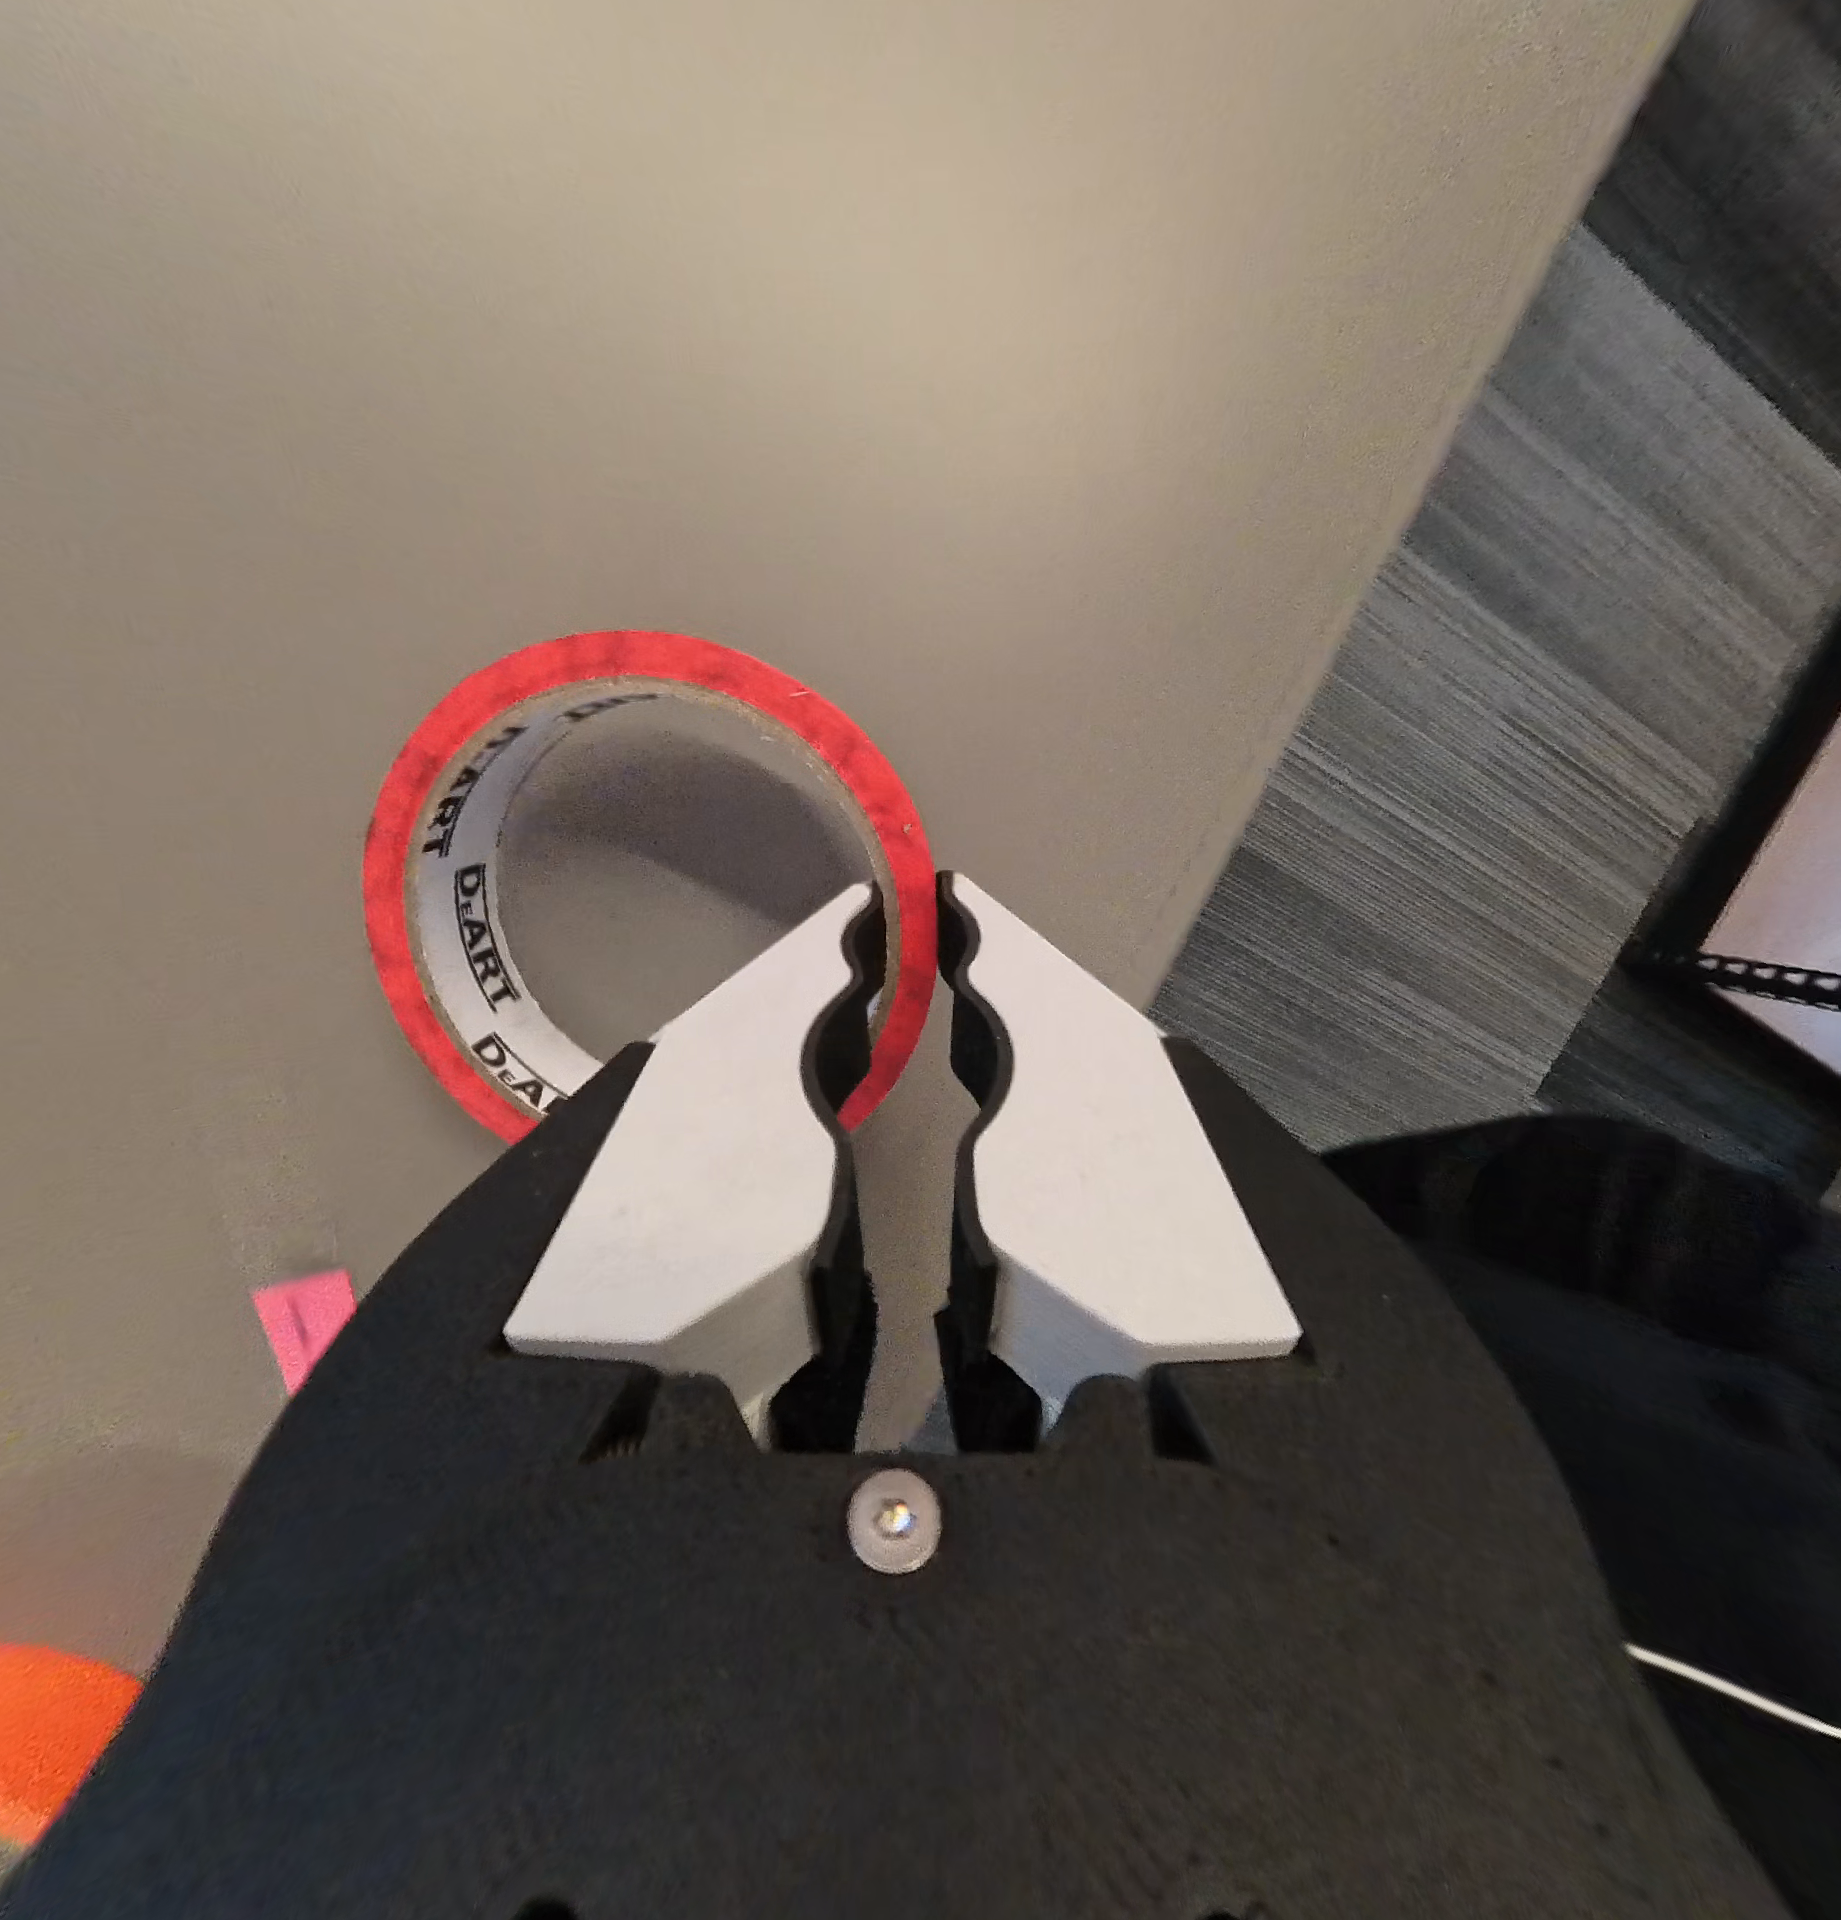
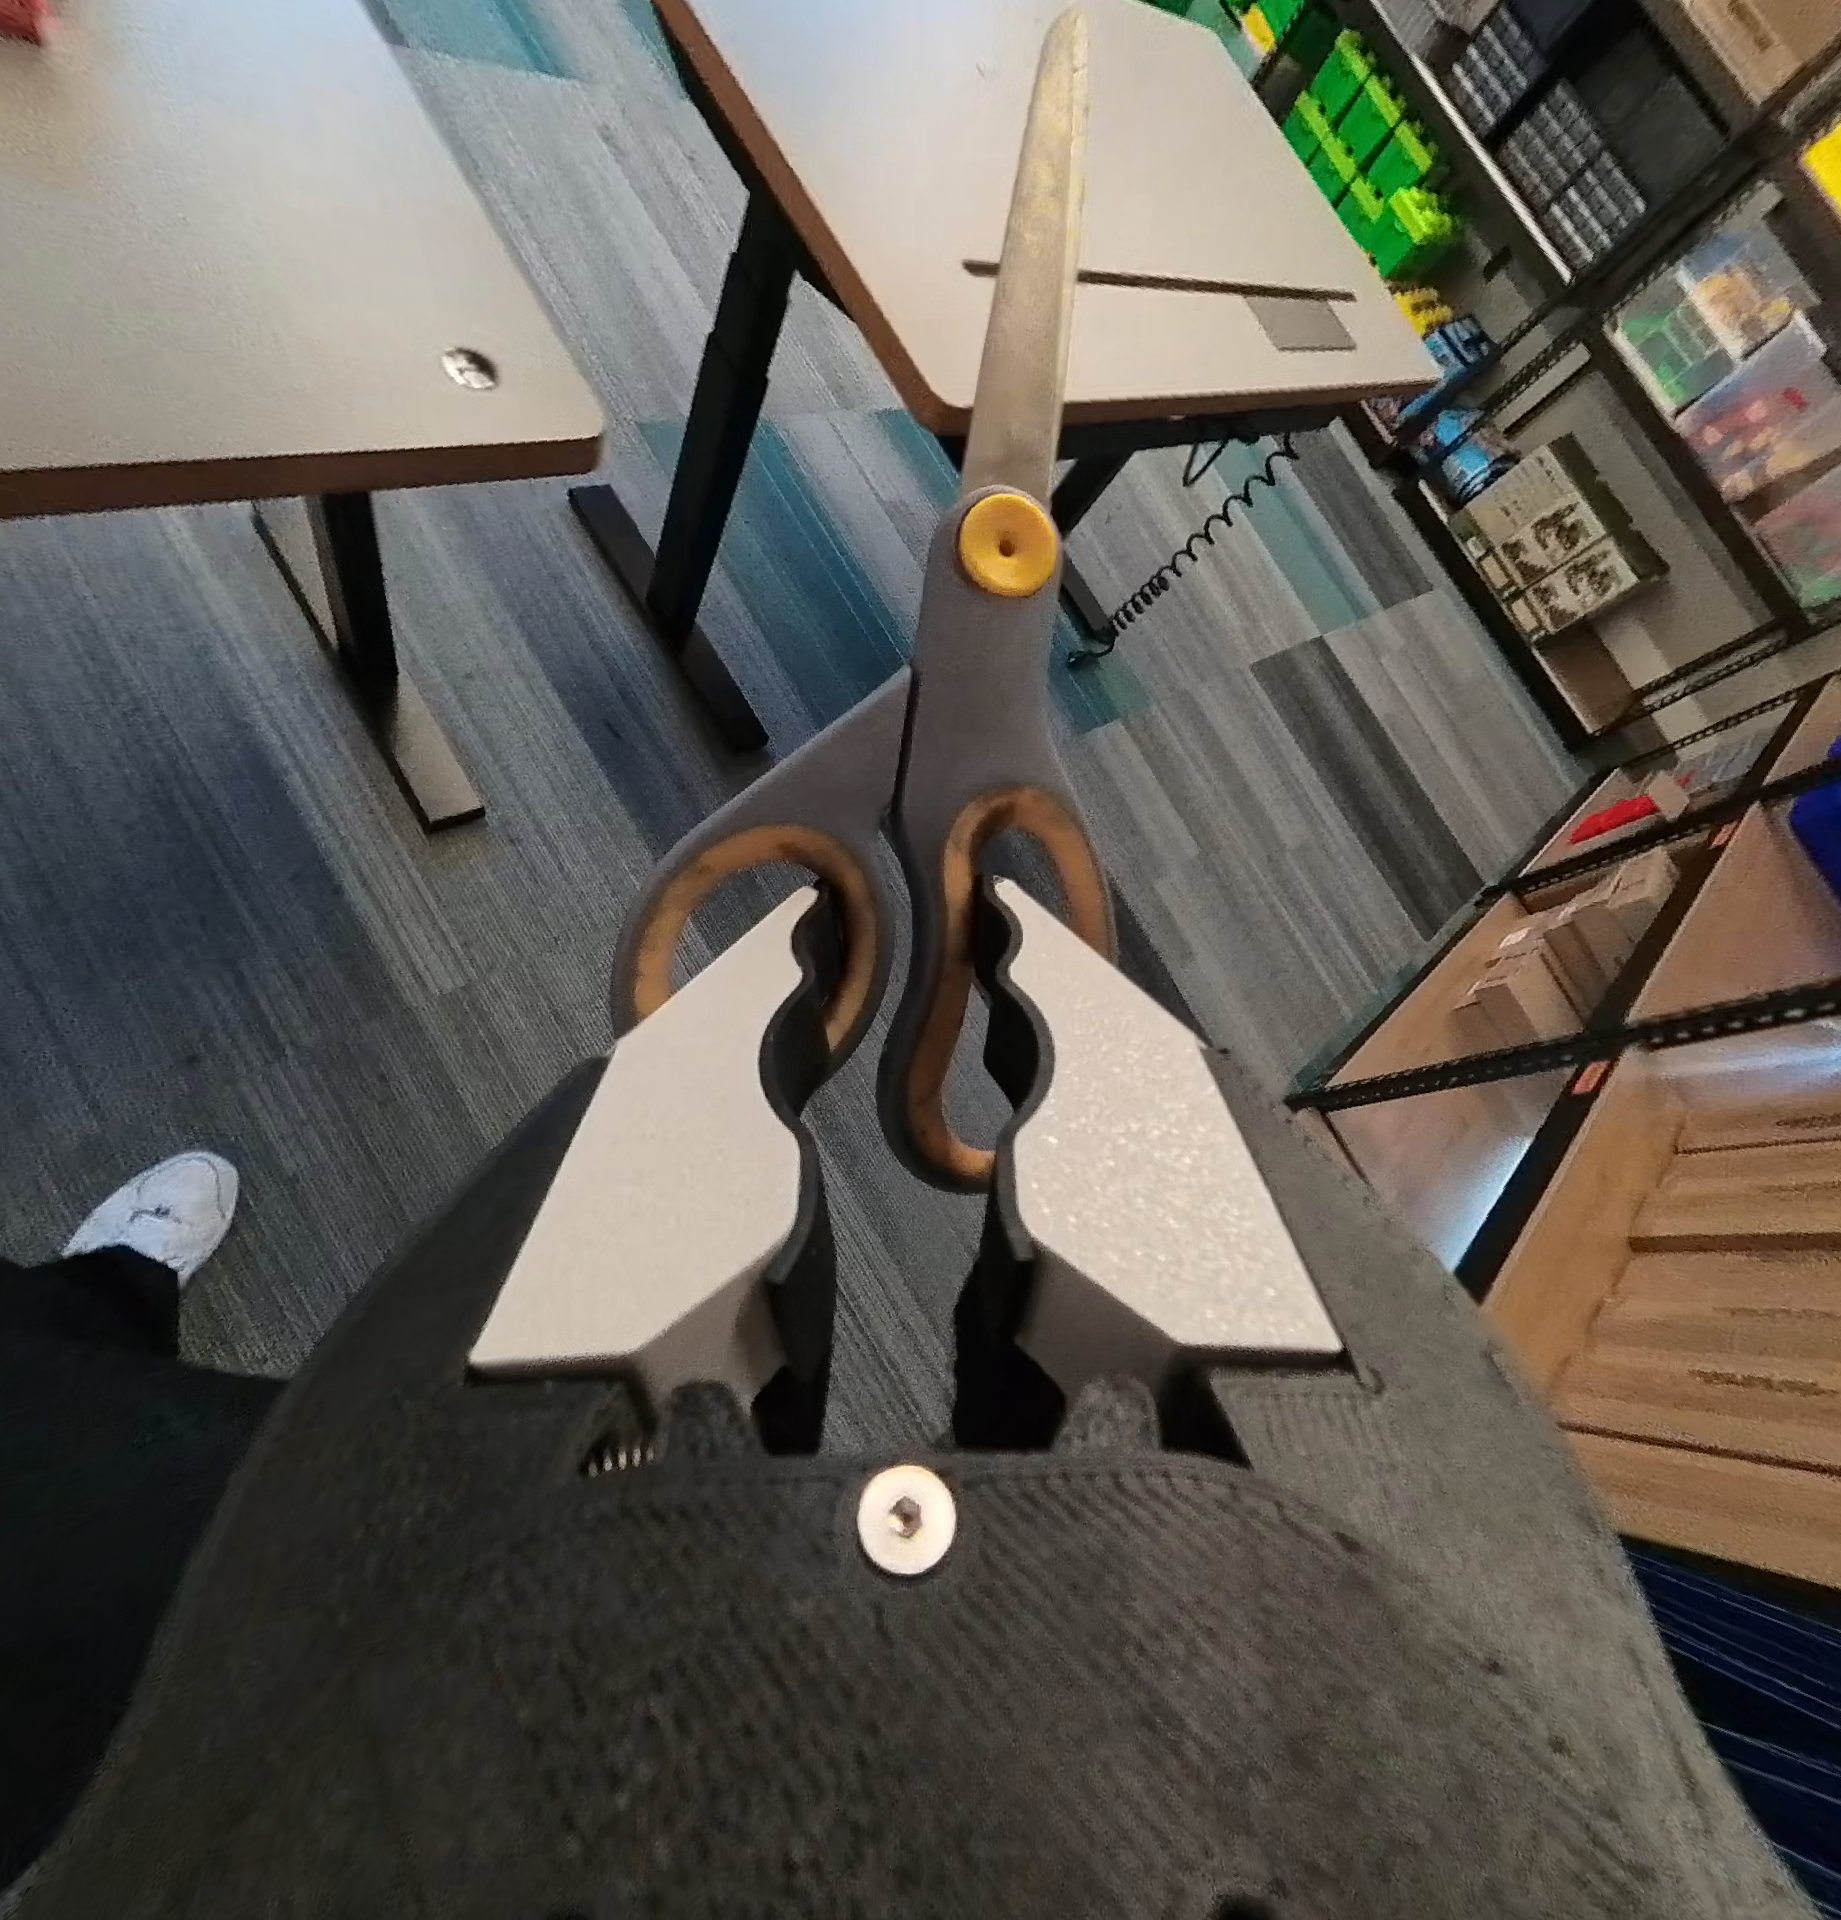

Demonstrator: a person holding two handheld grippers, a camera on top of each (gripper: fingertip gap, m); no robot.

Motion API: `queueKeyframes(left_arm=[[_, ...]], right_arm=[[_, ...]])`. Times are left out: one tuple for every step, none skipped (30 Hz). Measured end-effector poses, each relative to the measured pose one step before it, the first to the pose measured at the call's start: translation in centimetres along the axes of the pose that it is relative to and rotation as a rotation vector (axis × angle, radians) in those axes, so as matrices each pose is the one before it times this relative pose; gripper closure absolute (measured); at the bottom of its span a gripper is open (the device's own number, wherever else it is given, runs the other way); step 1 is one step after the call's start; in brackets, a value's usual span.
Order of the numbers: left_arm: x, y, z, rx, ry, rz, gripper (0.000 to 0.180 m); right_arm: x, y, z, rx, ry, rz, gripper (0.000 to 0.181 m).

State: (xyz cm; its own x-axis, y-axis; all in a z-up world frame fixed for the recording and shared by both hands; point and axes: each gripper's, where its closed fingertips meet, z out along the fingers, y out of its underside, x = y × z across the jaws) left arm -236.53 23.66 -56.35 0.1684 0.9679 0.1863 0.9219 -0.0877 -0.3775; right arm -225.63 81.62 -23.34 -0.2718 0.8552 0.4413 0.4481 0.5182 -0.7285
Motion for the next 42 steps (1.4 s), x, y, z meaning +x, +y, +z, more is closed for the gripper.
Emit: queueKeyframes(left_arm=[[-0.373,-1.011,0.875,-0.0234,-0.0088,-0.0085,0.173],[-0.338,-0.985,0.706,-0.0156,-0.0140,-0.0155,0.173],[-0.196,-1.052,0.571,-0.0052,-0.0137,-0.0212,0.173],[-0.116,-1.025,0.507,-0.0007,-0.0168,-0.0207,0.172],[-0.082,-0.806,0.569,-0.0047,-0.0192,-0.0187,0.172],[-0.053,-0.582,0.629,-0.0078,-0.0231,-0.0153,0.171],[-0.119,-0.375,0.608,-0.0119,-0.0311,-0.0112,0.169],[-0.114,-0.877,0.214,0.0258,-0.0337,-0.0114,0.170],[-0.096,-0.522,0.248,0.0050,-0.0288,-0.0261,0.171],[-0.071,-0.473,0.190,0.0101,-0.0284,-0.0268,0.172],[-0.124,-0.401,0.141,0.0143,-0.0343,-0.0250,0.171],[-0.329,-0.231,0.086,0.0105,-0.0493,-0.0275,0.154],[-0.640,-0.010,-0.092,-0.0003,-0.0672,-0.0341,0.140],[-0.544,0.321,-0.226,-0.0208,-0.0616,-0.0452,0.125],[-0.190,0.477,-0.342,-0.0261,-0.0420,-0.0518,0.110],[0.028,0.420,-0.557,-0.0143,-0.0365,-0.0498,0.109],[0.023,0.215,-0.765,0.0020,-0.0443,-0.0467,0.110],[0.016,-0.073,-0.966,0.0140,-0.0518,-0.0442,0.111],[0.023,-0.266,-1.127,0.0196,-0.0561,-0.0365,0.110],[0.115,-0.448,-1.261,0.0233,-0.0507,-0.0250,0.107],[0.174,-0.591,-1.350,0.0261,-0.0435,-0.0165,0.104],[0.219,-0.720,-1.382,0.0291,-0.0381,-0.0158,0.104],[0.343,-0.918,-1.420,0.0328,-0.0280,-0.0199,0.104],[0.527,-1.224,-1.417,0.0385,-0.0198,-0.0241,0.105],[0.661,-1.612,-1.468,0.0482,-0.0196,-0.0280,0.108],[0.904,-2.226,-1.547,0.0716,-0.0176,-0.0372,0.111],[1.402,-2.823,-1.572,0.0943,-0.0039,-0.0492,0.117],[2.179,-3.259,-1.410,0.1066,0.0238,-0.0619,0.125],[3.078,-3.554,-1.140,0.1164,0.0550,-0.0685,0.130],[3.717,-3.719,-0.660,0.1227,0.0651,-0.0681,0.132],[3.805,-3.408,0.031,0.1003,0.0373,-0.0586,0.134],[4.170,-2.861,0.595,0.0720,0.0281,-0.0353,0.143],[4.827,-2.574,0.938,0.0618,0.0418,-0.0118,0.149],[5.403,-2.547,1.209,0.0683,0.0564,0.0011,0.155],[5.729,-2.460,1.551,0.0748,0.0588,-0.0009,0.157],[6.005,-2.150,1.896,0.0710,0.0605,-0.0172,0.161],[6.421,-1.757,2.280,0.0616,0.0737,-0.0362,0.164],[6.845,-1.268,2.669,0.0520,0.0918,-0.0472,0.164],[7.177,-0.599,3.038,0.0434,0.1107,-0.0416,0.166],[7.169,0.095,3.378,0.0315,0.1151,-0.0329,0.170],[6.940,0.684,3.691,0.0156,0.1097,-0.0331,0.172],[6.761,1.222,3.896,-0.0045,0.1112,-0.0402,0.175]], right_arm=[[0.896,-0.105,1.510,-0.0134,0.0021,0.0246,0.157],[0.849,-0.185,1.340,-0.0094,0.0032,0.0191,0.157],[0.804,-0.285,1.194,-0.0002,0.0020,0.0079,0.157],[0.849,-0.232,1.140,0.0011,0.0011,-0.0004,0.157],[1.018,0.001,1.148,-0.0069,0.0033,-0.0052,0.157],[1.247,0.262,1.182,-0.0157,0.0080,-0.0063,0.157],[1.401,0.406,1.236,-0.0184,0.0081,-0.0020,0.157],[1.522,0.408,1.259,-0.0134,0.0052,0.0036,0.157],[1.627,0.345,1.244,-0.0065,0.0020,0.0071,0.157],[1.758,0.263,1.238,-0.0017,0.0012,0.0064,0.157],[1.936,0.196,1.210,0.0013,0.0028,0.0018,0.157],[2.114,0.168,1.222,0.0022,0.0051,-0.0052,0.157],[2.346,0.181,1.218,0.0006,0.0094,-0.0096,0.157],[2.594,0.168,1.236,0.0004,0.0143,-0.0100,0.157],[2.773,0.155,1.216,-0.0039,0.0145,-0.0034,0.157],[2.881,0.048,1.086,-0.0062,0.0131,0.0050,0.157],[2.950,-0.204,0.957,0.0081,0.0163,0.0010,0.157],[2.995,-0.293,0.943,0.0225,0.0196,-0.0030,0.157],[2.975,-0.139,1.053,0.0217,0.0199,0.0024,0.157],[2.878,0.085,1.228,0.0092,0.0160,0.0130,0.157],[2.725,0.182,1.357,-0.0009,0.0133,0.0209,0.156],[2.500,0.129,1.418,-0.0038,0.0131,0.0221,0.156],[2.263,-0.085,1.435,0.0012,0.0140,0.0175,0.156],[2.009,-0.270,1.472,0.0087,0.0121,0.0125,0.156],[1.786,-0.349,1.563,0.0123,0.0090,0.0125,0.156],[1.638,-0.315,1.717,0.0123,0.0081,0.0163,0.156],[1.539,-0.249,1.878,0.0120,0.0092,0.0229,0.157],[1.436,-0.202,2.026,0.0137,0.0084,0.0289,0.157],[1.341,-0.172,2.162,0.0154,0.0079,0.0330,0.156],[1.304,-0.170,2.248,0.0149,0.0111,0.0347,0.157],[1.285,-0.157,2.271,0.0119,0.0171,0.0334,0.157],[1.249,-0.207,2.257,0.0104,0.0199,0.0267,0.157],[1.204,-0.231,2.243,0.0085,0.0189,0.0177,0.157],[1.199,-0.264,2.171,0.0042,0.0195,0.0115,0.157],[1.268,-0.337,2.071,0.0001,0.0218,0.0037,0.157],[1.448,-0.440,1.919,-0.0054,0.0274,-0.0021,0.157],[1.610,-0.530,1.716,-0.0125,0.0311,0.0037,0.157],[1.651,-0.684,1.506,-0.0056,0.0299,0.0123,0.157],[1.613,-0.784,1.376,0.0102,0.0268,0.0147,0.157],[1.604,-0.658,1.298,0.0147,0.0265,0.0209,0.157],[1.540,-0.383,1.261,0.0058,0.0255,0.0330,0.157],[1.420,-0.136,1.190,-0.0069,0.0236,0.0384,0.157]])
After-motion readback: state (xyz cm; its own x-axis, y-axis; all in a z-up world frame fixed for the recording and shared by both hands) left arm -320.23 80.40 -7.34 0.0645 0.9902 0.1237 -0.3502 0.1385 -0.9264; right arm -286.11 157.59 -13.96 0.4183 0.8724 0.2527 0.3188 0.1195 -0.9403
